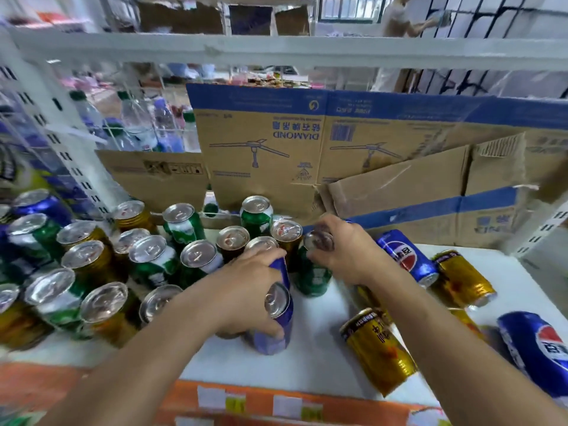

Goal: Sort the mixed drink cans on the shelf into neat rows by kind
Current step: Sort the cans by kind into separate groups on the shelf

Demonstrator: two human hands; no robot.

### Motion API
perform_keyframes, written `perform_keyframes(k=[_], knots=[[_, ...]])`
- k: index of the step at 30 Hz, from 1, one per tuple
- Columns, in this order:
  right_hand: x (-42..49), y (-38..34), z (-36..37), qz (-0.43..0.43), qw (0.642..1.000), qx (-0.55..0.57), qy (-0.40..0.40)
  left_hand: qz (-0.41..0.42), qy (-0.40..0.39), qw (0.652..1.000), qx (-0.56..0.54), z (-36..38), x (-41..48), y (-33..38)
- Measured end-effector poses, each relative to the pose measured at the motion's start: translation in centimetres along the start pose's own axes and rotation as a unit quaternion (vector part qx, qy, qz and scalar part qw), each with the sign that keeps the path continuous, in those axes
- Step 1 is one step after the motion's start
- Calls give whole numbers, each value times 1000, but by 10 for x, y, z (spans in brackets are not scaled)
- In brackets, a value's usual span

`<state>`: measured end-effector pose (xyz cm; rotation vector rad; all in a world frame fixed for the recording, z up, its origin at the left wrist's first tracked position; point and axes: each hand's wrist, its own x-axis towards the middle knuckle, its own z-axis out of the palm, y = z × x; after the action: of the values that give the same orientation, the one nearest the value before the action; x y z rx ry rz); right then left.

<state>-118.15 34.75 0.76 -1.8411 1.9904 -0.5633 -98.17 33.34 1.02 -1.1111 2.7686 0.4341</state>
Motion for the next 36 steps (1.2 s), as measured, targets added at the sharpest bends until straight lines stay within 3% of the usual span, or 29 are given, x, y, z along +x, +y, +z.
perform_keyframes(k=[5, 11, 17, 24, 28, 32, 36], knots=[[-17, 23, -14, 13, 999, 43, -11, 13, -18, 999, 46, 7, 5, 20], [-55, 69, -34, 80, 996, 20, 22, 141, 7, 989, 34, 29, 26, 84], [-97, 107, -47, 164, 984, -50, 58, 211, -14, 969, 131, 63, 56, 121], [-124, 128, -17, 239, 957, -162, -24, 210, 17, 967, 145, 59, 64, 129], [-129, 127, -9, 237, 956, -171, 7, 153, 38, 985, 68, 51, 57, 115], [-128, 113, -14, 216, 970, -108, 23, 62, 52, 990, 116, 33, 49, 95], [-128, 98, -20, 148, 989, -4, 23, 5, -1, 981, 194, 17, 45, 79]])
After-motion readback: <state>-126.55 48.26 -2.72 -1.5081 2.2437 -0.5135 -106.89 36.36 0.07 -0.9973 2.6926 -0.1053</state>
